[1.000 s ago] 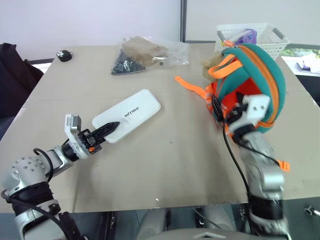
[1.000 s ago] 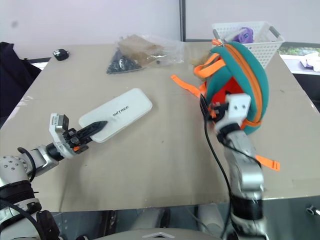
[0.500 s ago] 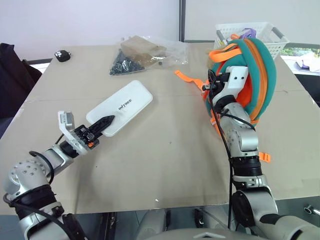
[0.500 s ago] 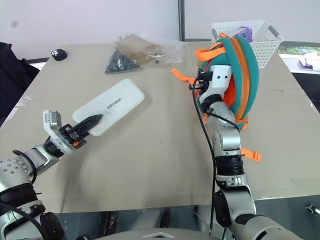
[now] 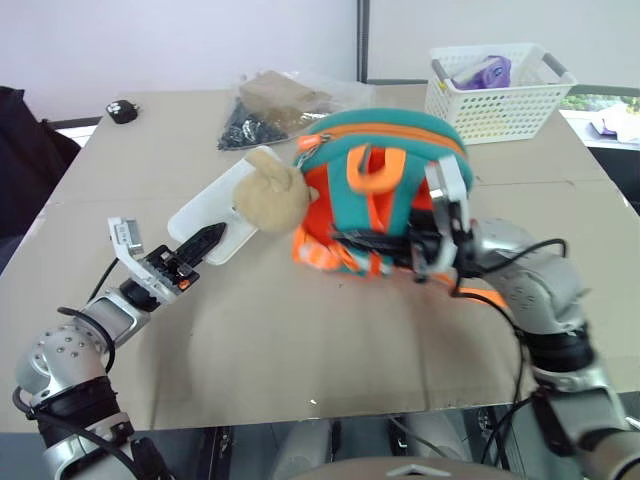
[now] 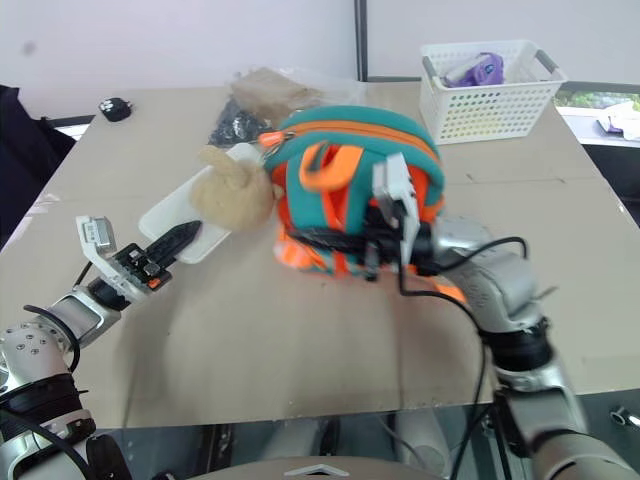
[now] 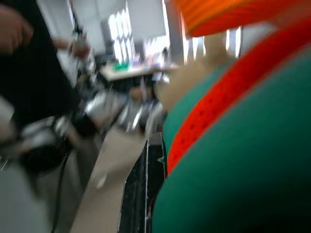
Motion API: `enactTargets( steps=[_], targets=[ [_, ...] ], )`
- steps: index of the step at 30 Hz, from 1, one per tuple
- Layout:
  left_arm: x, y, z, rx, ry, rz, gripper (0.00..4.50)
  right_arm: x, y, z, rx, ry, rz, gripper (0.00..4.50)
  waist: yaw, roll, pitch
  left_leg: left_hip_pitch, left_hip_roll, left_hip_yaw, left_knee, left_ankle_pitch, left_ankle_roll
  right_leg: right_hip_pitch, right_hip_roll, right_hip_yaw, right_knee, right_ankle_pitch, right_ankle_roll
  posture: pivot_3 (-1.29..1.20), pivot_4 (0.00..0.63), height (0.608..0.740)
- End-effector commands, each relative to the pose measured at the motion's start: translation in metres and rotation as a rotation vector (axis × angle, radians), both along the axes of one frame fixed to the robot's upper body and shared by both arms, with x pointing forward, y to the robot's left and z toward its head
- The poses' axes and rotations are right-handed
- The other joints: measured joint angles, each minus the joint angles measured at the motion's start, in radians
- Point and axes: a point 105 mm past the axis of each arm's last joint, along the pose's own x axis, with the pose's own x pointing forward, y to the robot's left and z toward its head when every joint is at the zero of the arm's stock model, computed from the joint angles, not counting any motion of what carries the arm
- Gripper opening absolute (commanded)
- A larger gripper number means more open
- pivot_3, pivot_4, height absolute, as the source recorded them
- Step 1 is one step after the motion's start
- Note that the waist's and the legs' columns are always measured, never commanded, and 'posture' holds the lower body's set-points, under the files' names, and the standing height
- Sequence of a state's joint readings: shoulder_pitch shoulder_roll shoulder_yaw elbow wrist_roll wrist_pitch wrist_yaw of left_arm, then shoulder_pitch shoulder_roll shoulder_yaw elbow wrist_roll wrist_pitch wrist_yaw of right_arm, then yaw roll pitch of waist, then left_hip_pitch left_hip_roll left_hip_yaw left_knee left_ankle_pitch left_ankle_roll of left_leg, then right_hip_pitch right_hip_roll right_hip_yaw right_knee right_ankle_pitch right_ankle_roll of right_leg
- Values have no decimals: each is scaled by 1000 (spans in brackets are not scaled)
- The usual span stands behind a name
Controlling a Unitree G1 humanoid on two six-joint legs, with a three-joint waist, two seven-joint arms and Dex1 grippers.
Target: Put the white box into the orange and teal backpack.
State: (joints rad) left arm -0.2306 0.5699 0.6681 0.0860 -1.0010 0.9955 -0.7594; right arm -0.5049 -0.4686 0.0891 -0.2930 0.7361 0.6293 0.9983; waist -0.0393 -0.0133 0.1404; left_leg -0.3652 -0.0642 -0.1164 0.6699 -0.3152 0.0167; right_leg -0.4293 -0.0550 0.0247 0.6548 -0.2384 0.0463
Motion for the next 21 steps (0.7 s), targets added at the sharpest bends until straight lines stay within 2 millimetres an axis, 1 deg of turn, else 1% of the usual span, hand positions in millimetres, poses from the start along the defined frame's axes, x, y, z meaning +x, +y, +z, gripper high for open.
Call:
enactTargets(
  steps=[1,2,4,6,9,11,13,15,17,19,21],
  targets=[
    [-18,-12,51,76,-269,-125,964,26,-38,11,16,-77,-201,20,5,-1,0,0,0,0,0,0,0,0,0,1,0,0,0,0,150,740],
    [-21,-15,56,75,-290,-162,964,30,-41,11,14,-89,-235,20,6,-1,1,0,0,1,0,0,0,0,0,1,0,0,0,0,150,740],
    [-27,-18,68,84,-331,-228,964,36,-40,13,40,-112,-292,20,4,-1,1,0,0,1,-1,0,0,0,0,1,0,0,0,0,150,740],
    [-32,-16,79,76,-356,-272,964,38,-36,16,77,-111,-314,20,0,-1,1,0,1,1,-1,0,0,-1,1,1,0,0,0,0,150,740],
    [-42,-6,100,131,-425,-296,964,43,-27,17,110,-108,-360,20,-3,0,1,0,1,2,-1,0,0,-2,1,2,2,0,0,0,150,740],
    [-51,-2,109,140,-448,-333,964,49,-23,16,115,-114,-413,20,-3,0,1,0,1,2,-1,0,0,-2,1,2,2,0,0,0,150,740],
    [-67,-1,118,153,-488,-394,964,50,-15,17,154,-94,-426,20,-4,0,1,0,1,2,-1,0,0,-2,1,2,1,0,0,0,150,740],
    [-78,-6,115,183,-474,-462,964,51,-9,17,175,-89,-436,20,-2,1,2,0,1,2,-1,0,0,-2,1,2,1,0,0,0,150,740],
    [-83,-11,107,224,-445,-500,964,52,-8,18,196,-78,-443,20,-2,2,2,0,1,2,-1,0,0,-2,1,2,1,0,0,0,150,740],
    [-85,-13,97,281,-439,-499,964,53,-8,18,209,-69,-448,20,-1,2,2,0,0,2,-1,0,0,-2,0,2,1,0,0,0,150,740],
    [-78,-10,84,347,-413,-457,964,54,-7,20,219,-65,-450,20,1,2,2,0,1,2,-1,0,0,-2,0,1,1,0,0,0,150,740]
  ],
)
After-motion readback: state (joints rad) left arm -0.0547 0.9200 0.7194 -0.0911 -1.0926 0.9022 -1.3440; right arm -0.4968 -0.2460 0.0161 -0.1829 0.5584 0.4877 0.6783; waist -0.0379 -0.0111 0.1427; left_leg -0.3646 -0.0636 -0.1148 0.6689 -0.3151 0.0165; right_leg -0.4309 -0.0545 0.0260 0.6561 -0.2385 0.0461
